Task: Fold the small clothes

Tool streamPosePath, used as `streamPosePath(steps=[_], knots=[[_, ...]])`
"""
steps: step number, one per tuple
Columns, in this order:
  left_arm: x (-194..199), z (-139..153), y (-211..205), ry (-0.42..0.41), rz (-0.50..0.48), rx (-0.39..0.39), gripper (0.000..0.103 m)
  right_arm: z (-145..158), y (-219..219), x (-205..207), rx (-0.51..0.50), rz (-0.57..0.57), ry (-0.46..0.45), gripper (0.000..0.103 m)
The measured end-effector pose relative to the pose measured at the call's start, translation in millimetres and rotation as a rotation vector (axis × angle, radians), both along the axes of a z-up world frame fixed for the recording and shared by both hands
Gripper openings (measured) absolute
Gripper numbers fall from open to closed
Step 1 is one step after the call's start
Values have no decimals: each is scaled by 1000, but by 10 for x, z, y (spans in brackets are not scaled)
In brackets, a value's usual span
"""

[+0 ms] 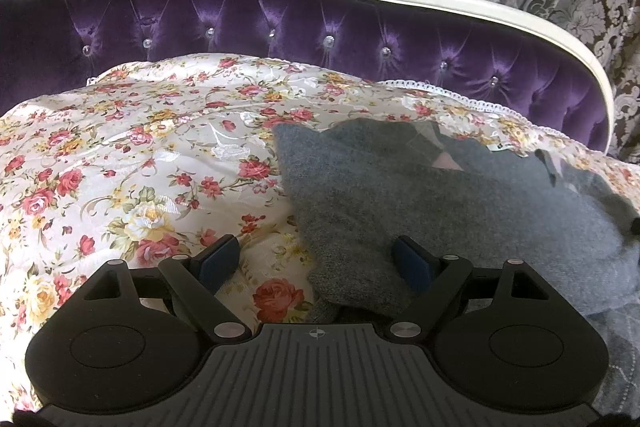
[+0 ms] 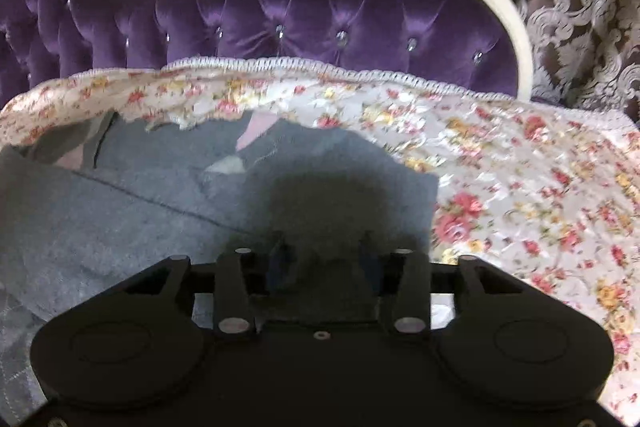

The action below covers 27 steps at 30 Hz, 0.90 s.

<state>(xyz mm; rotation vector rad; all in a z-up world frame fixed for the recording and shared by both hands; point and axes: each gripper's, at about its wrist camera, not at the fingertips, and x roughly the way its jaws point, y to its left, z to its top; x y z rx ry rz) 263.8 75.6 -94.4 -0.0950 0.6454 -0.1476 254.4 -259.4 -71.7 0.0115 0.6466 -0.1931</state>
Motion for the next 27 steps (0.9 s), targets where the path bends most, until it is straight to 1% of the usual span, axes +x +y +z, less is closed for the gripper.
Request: streamPosePath(steps=[2,4,7,10,13,15,16,17,18,19,21,23,25,27], knots=[[6,0,-4,2,-1,3,84,82,37,-112,5,9,-32,52],[13,-2,-4,2,-1,4,84,116,56,-222,17,15,-41,52],[14,-1,-7,3,-2,4,84,59,22,-366,65,-6,-27,54],[19,-2,-12,4,-3,8,85,-27,-47,-493,84,-36,-23,58],[20,-6,-14,5,-4,11,85,-76,-109,-564,122,-46,-31,58],[22,-6,-17,5,-4,11,85,-77,-106,-563,119,-39,-44,58],[20,-4,-16,5,-4,11,85,-75,-90,-568,113,-34,-48,56],[22,-5,-17,5,-4,11,85,-69,-74,-573,106,-28,-56,41],[25,-4,-17,5,-4,11,85,-55,-53,-573,96,-19,-62,13],[23,-4,-17,6,-3,10,85,-44,-30,-585,88,-8,-64,8],[24,-5,-20,7,-3,10,85,5,-5,-626,86,6,-82,9],[25,-4,-22,8,-3,12,85,27,-28,-671,86,-16,-82,9],[27,-5,-22,10,-4,15,86,-29,-106,-671,93,-57,-48,9],[37,2,-21,17,-7,18,86,-119,-180,-659,122,-80,-14,8]])
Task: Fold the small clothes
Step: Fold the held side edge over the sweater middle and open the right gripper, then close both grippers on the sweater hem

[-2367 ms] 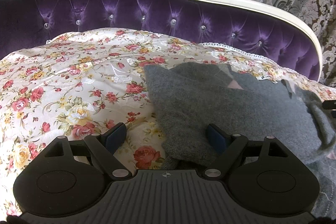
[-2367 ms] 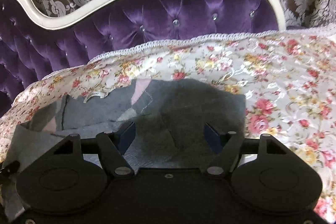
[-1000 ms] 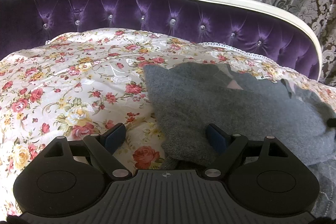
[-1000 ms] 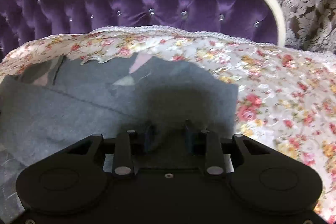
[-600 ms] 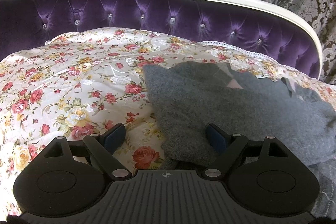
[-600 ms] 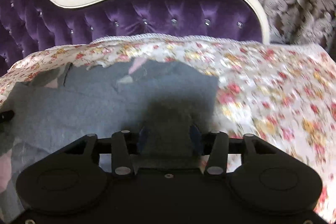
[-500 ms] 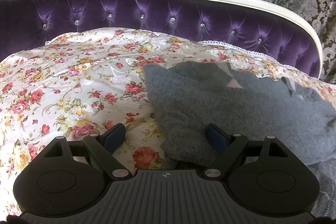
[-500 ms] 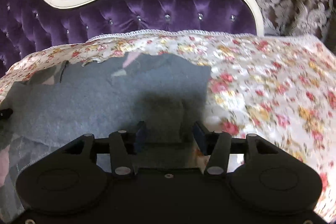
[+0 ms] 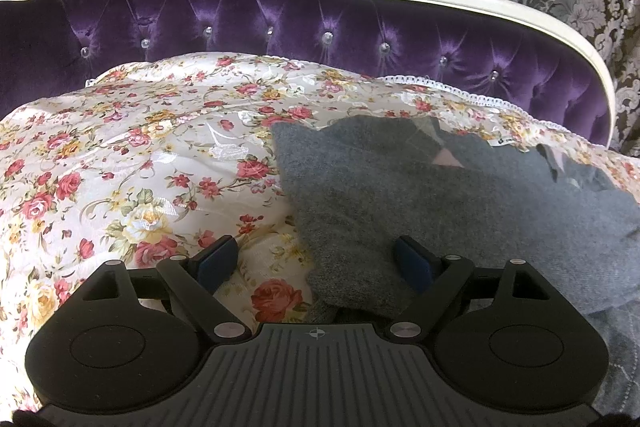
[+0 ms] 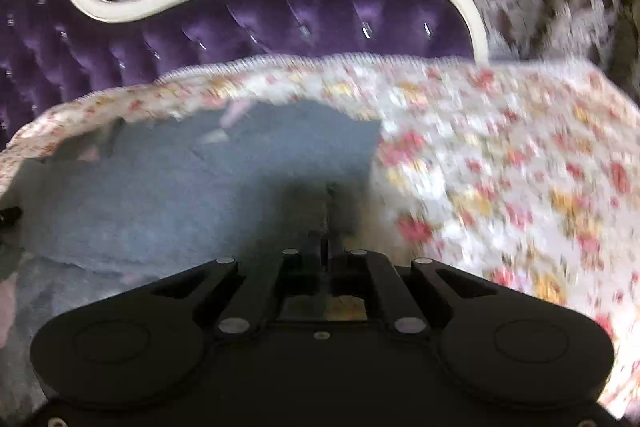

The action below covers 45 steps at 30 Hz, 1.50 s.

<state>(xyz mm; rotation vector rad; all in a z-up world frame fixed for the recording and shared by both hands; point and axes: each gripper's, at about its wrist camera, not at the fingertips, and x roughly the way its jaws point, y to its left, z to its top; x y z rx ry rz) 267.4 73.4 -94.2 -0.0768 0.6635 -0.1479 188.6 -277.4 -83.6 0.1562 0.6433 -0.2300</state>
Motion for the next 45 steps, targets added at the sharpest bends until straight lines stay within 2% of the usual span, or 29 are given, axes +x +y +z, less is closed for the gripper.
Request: streamPosePath(steps=[2,3,4,6,8,13,15,16,18,21,26,31,38,45], knots=[[35,24,7,18,-7,-1,87,-33,-31,-25,17,0,-3,12],[57,45,15,31,-12,-3,88,-19,-43,-62,26,-3,-25,19],[69,67,26,46,-15,-8,88,1,-58,-100,39,-9,-43,21],[56,133,66,80,-17,-32,88,70,-82,-191,64,-9,-73,55],[-46,222,105,79,-19,-66,88,162,-54,-319,61,7,-104,65],[-516,436,137,55,-73,-48,91,324,70,-688,69,61,-140,68],[-744,485,156,61,-100,-51,93,336,137,-848,88,89,-142,76],[-863,502,161,67,-110,-53,93,328,163,-915,97,99,-140,77],[-1098,525,182,75,-130,-68,98,304,223,-1062,120,120,-131,77],[-1448,544,183,97,-158,-92,98,249,307,-1276,156,147,-119,85],[-1916,512,208,135,-163,-136,98,181,467,-1631,208,177,-104,86],[-2217,490,187,154,-162,-129,98,99,569,-1916,259,201,-69,86],[-2469,341,142,222,-168,-136,98,-27,645,-2158,320,205,-19,87],[-2626,338,119,214,-155,-138,98,-112,740,-2208,367,214,-17,93]])
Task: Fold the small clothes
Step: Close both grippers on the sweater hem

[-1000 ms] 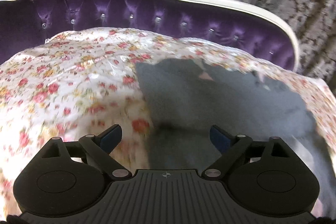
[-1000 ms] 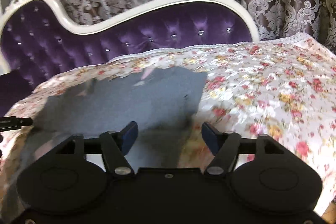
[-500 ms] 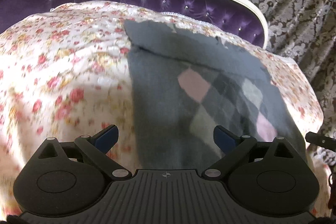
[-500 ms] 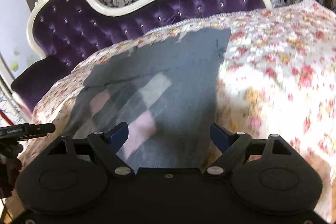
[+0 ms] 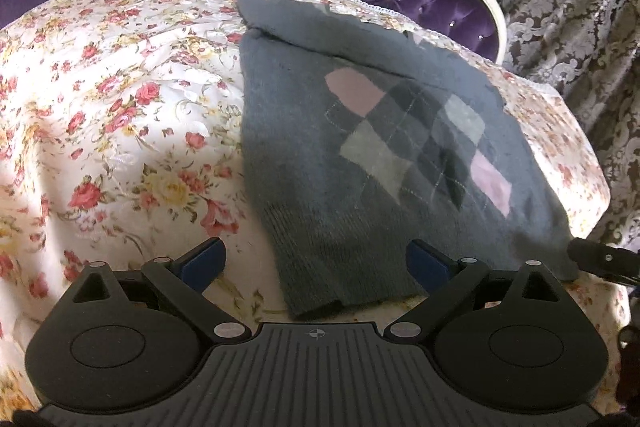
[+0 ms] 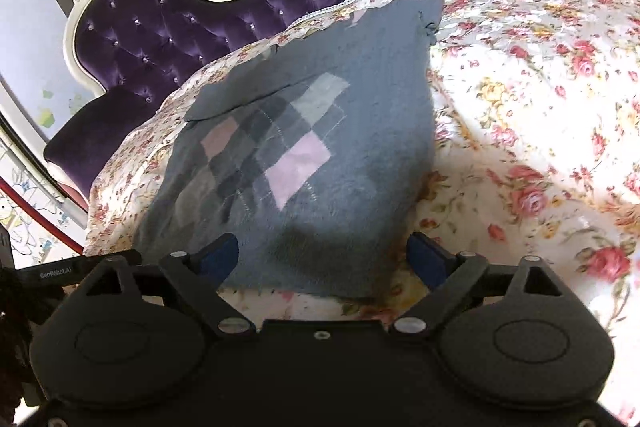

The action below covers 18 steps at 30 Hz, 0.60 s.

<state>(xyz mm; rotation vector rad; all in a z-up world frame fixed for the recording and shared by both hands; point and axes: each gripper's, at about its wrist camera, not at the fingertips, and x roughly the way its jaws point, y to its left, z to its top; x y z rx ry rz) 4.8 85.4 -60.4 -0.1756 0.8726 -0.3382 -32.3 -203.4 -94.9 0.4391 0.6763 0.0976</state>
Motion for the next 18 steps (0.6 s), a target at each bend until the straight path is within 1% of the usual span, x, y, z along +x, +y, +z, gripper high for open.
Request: streamPosePath(steps=[3,8,12,15,18], knots=[[-12,-15,-61,-2,-2,15,98,-29,28,44,20,12,0,97],[5,-20,-121,11,-27,-49,97,-56,52,97,36,17,-6,99],[19,-22,-154,14,-18,-62,97,-71,50,108,51,21,-13,103],[24,-26,-167,10,-29,-80,97,-83,55,113,51,23,-16,103],[20,-21,-188,1,-42,-85,97,-90,28,114,74,22,-23,103]])
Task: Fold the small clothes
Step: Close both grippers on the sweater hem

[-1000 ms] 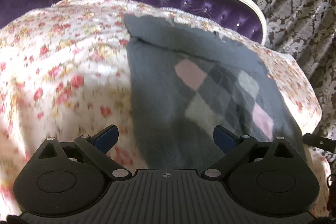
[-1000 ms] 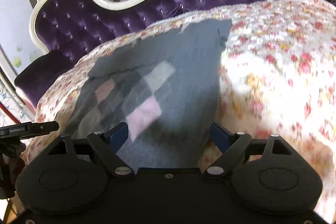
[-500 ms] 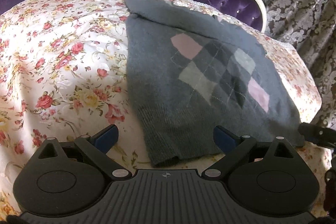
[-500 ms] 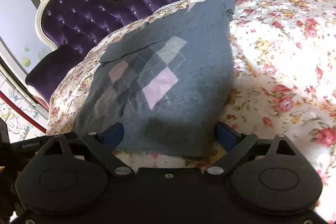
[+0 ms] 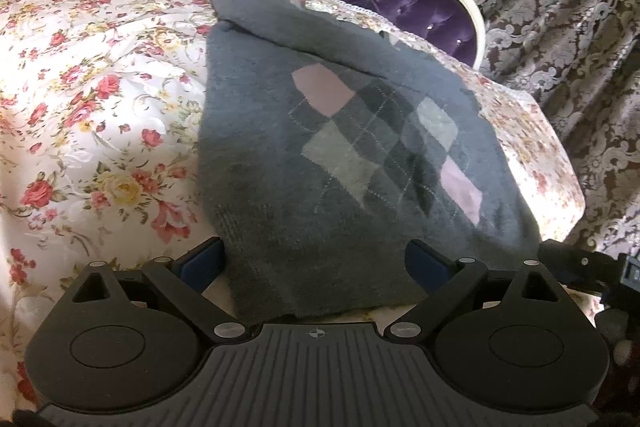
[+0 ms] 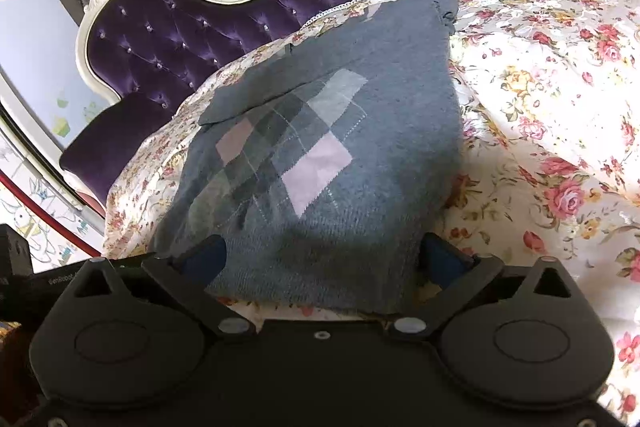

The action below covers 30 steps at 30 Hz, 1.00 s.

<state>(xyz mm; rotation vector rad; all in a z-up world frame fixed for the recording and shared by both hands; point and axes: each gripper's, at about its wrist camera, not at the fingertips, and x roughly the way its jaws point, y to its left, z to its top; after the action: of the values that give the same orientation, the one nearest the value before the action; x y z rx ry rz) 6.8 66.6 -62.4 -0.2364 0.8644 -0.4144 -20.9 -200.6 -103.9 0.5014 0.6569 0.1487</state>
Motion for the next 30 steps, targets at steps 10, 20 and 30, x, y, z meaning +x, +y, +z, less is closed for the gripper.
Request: streamPosePath(steps=[10,20,30], knots=[[67,11,-21,-23,2,28,48,-33,-83,44,73,8,9,101],[74,-1,130,20,20,-8,7,-24,-104,40,3,-58,74,16],[86,411,286,-29,6,-146,7,282,-230,-97,152,-41,-15,14]])
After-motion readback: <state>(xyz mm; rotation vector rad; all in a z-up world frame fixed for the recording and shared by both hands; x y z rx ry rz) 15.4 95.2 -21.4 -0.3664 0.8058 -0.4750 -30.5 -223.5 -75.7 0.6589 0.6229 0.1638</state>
